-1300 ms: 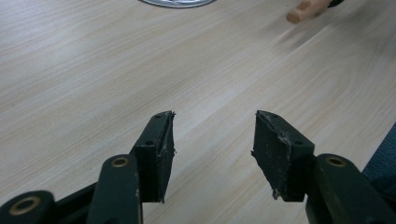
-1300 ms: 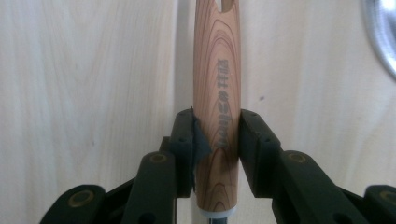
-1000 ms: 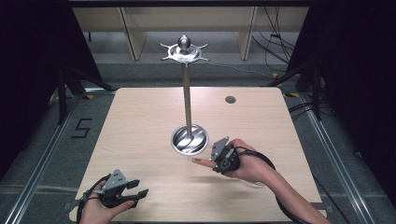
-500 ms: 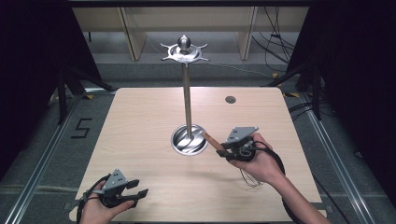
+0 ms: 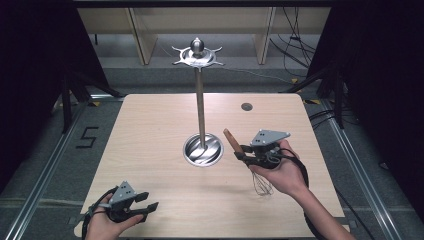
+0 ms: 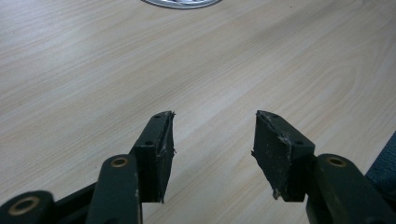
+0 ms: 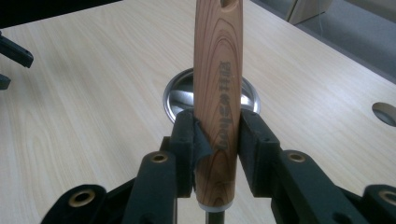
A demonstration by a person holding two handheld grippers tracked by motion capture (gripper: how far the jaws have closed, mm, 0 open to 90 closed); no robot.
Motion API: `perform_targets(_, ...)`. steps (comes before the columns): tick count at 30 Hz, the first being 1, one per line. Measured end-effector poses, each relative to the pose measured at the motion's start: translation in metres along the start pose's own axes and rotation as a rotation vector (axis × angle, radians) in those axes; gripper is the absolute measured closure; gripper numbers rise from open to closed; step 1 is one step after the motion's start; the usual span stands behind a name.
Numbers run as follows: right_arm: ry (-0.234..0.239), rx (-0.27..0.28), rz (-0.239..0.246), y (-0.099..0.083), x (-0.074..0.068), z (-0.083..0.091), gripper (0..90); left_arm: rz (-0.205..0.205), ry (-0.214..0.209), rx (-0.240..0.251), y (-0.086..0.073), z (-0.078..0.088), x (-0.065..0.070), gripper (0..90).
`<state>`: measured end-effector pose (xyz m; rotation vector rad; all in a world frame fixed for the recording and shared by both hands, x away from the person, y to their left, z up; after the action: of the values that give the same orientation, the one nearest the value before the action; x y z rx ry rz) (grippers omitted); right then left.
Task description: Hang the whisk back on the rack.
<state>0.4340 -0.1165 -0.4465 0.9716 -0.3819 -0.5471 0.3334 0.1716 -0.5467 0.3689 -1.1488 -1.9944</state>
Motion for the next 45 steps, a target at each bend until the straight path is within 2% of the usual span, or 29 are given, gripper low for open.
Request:
perform_targets(3,-0.023,0.018,-0.013,0.005,0.001,0.003,69.8,-0.004,0.0,-0.003,0.0,0.0,0.0,46.8)
perform_targets(4,-0.024,0.019,-0.001,0.007,0.002,0.004,69.8,-0.004,0.0,-0.005,0.0,0.001,0.0,46.8)
perform_targets(5,-0.031,0.03,-0.019,0.01,0.001,0.004,69.9,-0.004,0.001,0.0,0.0,0.0,0.0,46.8)
perform_targets(6,-0.031,0.049,-0.007,0.013,0.003,0.003,69.9,-0.003,0.001,0.001,0.0,0.0,0.0,46.8)
perform_targets(7,-0.028,0.042,0.008,0.014,0.003,0.005,70.0,-0.003,0.001,0.001,0.0,0.0,0.0,46.8)
perform_targets(8,-0.035,0.053,-0.026,0.015,0.001,0.005,70.0,-0.025,0.0,-0.027,-0.002,0.003,-0.002,46.8)
perform_targets(9,-0.037,0.056,-0.014,0.018,0.004,0.006,70.1,-0.019,0.007,-0.025,-0.002,0.002,-0.003,46.8)
perform_targets(15,-0.04,0.078,-0.012,0.027,0.005,0.009,70.1,-0.018,0.006,-0.022,-0.001,0.002,-0.002,46.8)
perform_targets(16,-0.036,0.076,0.003,0.029,0.007,0.01,70.1,-0.018,0.006,-0.021,-0.001,0.002,-0.002,46.8)
perform_targets(17,-0.051,0.089,-0.011,0.031,0.008,0.011,70.1,-0.017,0.006,-0.021,-0.001,0.002,-0.002,46.8)
perform_targets(19,-0.037,0.091,0.005,0.034,0.008,0.012,70.1,-0.018,0.007,-0.021,-0.001,0.003,-0.002,46.8)
perform_targets(21,-0.052,0.104,-0.004,0.039,0.01,0.014,70.1,-0.019,0.009,-0.016,-0.001,0.002,-0.003,46.7)
perform_targets(23,-0.046,0.098,0.0,0.04,0.01,0.016,70.1,-0.02,0.009,-0.017,-0.001,0.003,-0.003,46.7)
perform_targets(27,-0.051,0.128,0.004,0.049,0.012,0.018,70.1,-0.018,0.009,-0.017,-0.001,0.002,-0.003,46.6)
perform_targets(28,-0.056,0.128,-0.015,0.051,0.012,0.019,70.1,-0.018,0.007,-0.02,-0.001,0.002,-0.002,46.6)
perform_targets(31,-0.061,0.142,0.004,0.058,0.015,0.02,70.1,-0.019,0.009,-0.018,-0.001,0.003,-0.003,46.6)
perform_targets(32,-0.057,0.141,0.007,0.059,0.015,0.021,70.1,-0.019,0.01,-0.017,-0.001,0.002,-0.003,46.6)
perform_targets(33,-0.056,0.134,-0.009,0.06,0.014,0.022,70.1,-0.019,0.01,-0.017,-0.001,0.002,-0.003,46.6)
perform_targets(41,-0.052,0.149,0.005,0.072,0.02,0.025,70.0,-0.019,0.01,-0.016,-0.001,0.002,-0.003,46.6)
perform_targets(42,-0.066,0.164,0.002,0.075,0.021,0.024,70.1,-0.022,0.011,-0.016,-0.001,0.002,-0.003,46.6)
perform_targets(43,-0.056,0.148,-0.007,0.074,0.02,0.025,70.1,-0.022,0.011,-0.016,-0.001,0.003,-0.003,46.6)
perform_targets(44,-0.064,0.163,-0.005,0.077,0.021,0.024,70.1,-0.022,0.007,-0.016,0.0,0.003,-0.003,46.6)
perform_targets(45,-0.057,0.148,0.003,0.077,0.022,0.026,70.1,-0.023,0.008,-0.015,0.0,0.003,-0.003,46.6)
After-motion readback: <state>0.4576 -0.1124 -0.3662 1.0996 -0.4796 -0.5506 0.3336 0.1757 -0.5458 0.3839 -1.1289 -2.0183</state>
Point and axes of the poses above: each handheld gripper's, and its own axes: z roughly backward along the jaws, y roughly out of its top, x roughly to its right, the point moved 10 cm from there along -z, roughly forward along the jaws, and after that the axes turned 5 degrees about x, right-handed, at the moved point
